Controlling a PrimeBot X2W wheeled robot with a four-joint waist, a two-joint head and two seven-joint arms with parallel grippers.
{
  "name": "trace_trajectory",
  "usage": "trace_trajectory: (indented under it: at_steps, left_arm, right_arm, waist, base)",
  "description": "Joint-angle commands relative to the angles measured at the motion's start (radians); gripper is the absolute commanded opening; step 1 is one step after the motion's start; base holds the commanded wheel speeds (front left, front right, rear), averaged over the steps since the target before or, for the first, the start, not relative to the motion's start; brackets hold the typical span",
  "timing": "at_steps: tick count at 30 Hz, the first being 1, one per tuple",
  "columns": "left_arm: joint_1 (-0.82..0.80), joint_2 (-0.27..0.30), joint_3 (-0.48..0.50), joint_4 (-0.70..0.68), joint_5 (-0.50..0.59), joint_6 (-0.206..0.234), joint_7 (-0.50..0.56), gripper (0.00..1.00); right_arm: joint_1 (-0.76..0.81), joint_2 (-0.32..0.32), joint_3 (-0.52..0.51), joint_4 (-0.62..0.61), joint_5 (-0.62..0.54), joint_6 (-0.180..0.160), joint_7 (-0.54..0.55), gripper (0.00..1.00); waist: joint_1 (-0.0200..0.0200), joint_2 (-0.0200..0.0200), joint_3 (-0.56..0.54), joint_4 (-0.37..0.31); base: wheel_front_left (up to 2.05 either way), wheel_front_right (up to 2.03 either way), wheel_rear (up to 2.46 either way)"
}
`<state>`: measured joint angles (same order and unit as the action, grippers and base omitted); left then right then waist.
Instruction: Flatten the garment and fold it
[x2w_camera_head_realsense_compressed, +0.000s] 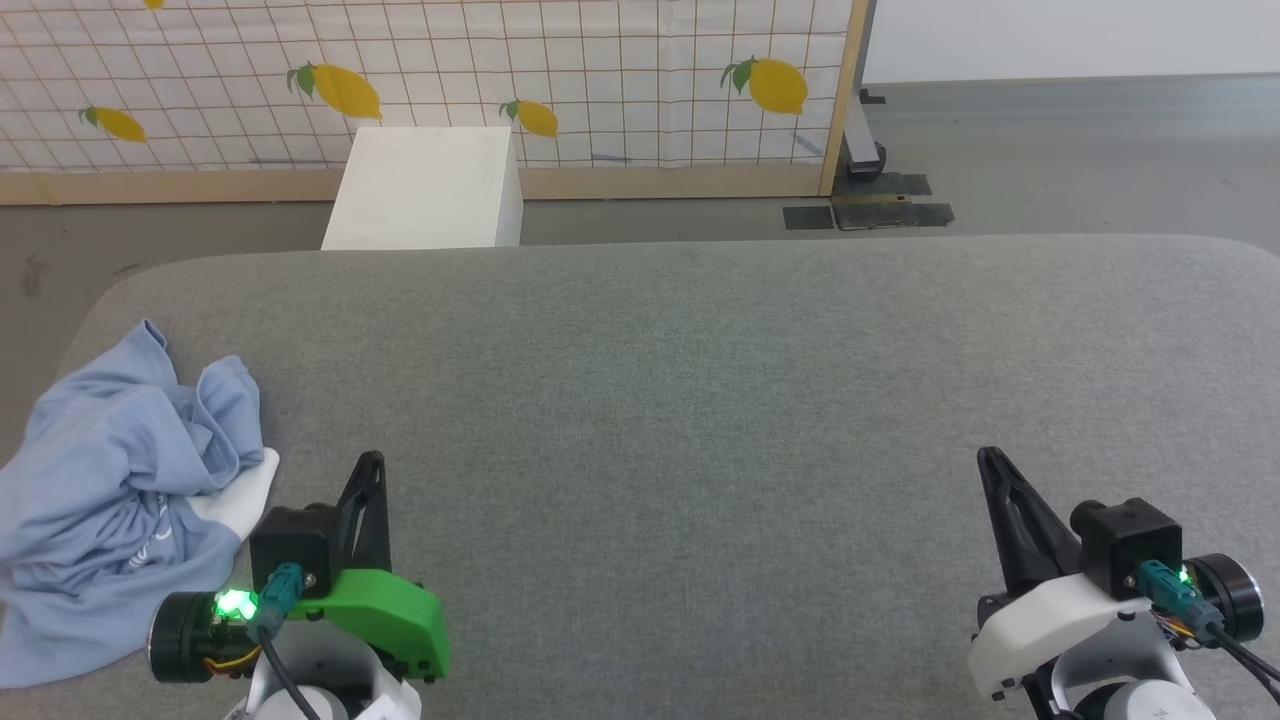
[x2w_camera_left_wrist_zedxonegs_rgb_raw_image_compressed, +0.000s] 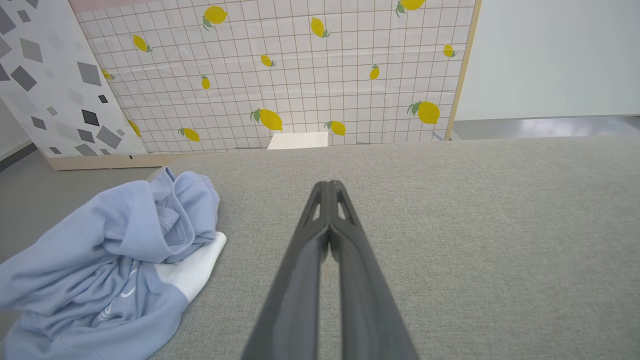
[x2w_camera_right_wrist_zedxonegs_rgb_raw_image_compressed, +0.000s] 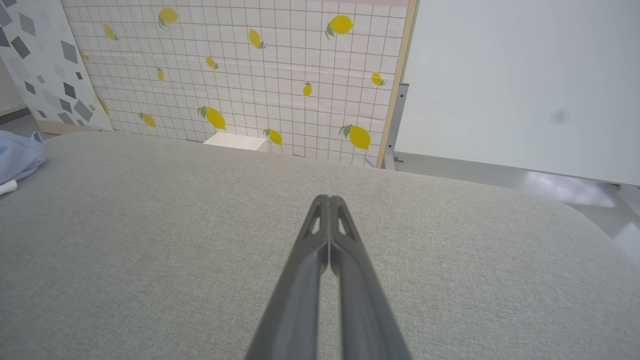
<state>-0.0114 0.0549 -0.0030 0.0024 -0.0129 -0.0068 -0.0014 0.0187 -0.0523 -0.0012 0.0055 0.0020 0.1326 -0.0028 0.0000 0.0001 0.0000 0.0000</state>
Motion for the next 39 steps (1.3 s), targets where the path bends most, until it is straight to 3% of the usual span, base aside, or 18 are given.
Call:
trace_trajectory:
  at_steps: [1,18,19,39]
  left_arm:
    - [0.011,-0.005,0.003,-0.002,0.013,0.007,0.001,0.00]
    - [0.011,-0.005,0.003,-0.002,0.013,0.007,0.001,0.00]
    - [0.000,0.000,0.000,0.000,0.000,0.000,0.000,1.00]
    - [-0.023,0.000,-0.036,0.043,-0.026,0.018,-0.032,1.00]
  right_arm:
    - [-0.019,0.002,0.001,-0.005,-0.002,-0.002,0.003,0.00]
    - [-0.019,0.002,0.001,-0.005,-0.002,-0.002,0.003,0.00]
    - [0.000,0.000,0.000,0.000,0.000,0.000,0.000,1.00]
    - [-0.011,0.000,-0.004,0.018,0.005,0.000,-0.029,1.00]
  waist:
    - [0.0000,-0.0001,0.000,0.000]
    - [0.0000,-0.0001,0.000,0.000]
    - [0.0000,-0.0001,0.000,0.000]
    - [0.0000,-0.0001,-0.001,0.020]
  base:
    - [0.00,0.00,0.00]
    - [0.00,0.00,0.00]
    - [0.00,0.00,0.00]
    - [0.00,0.00,0.00]
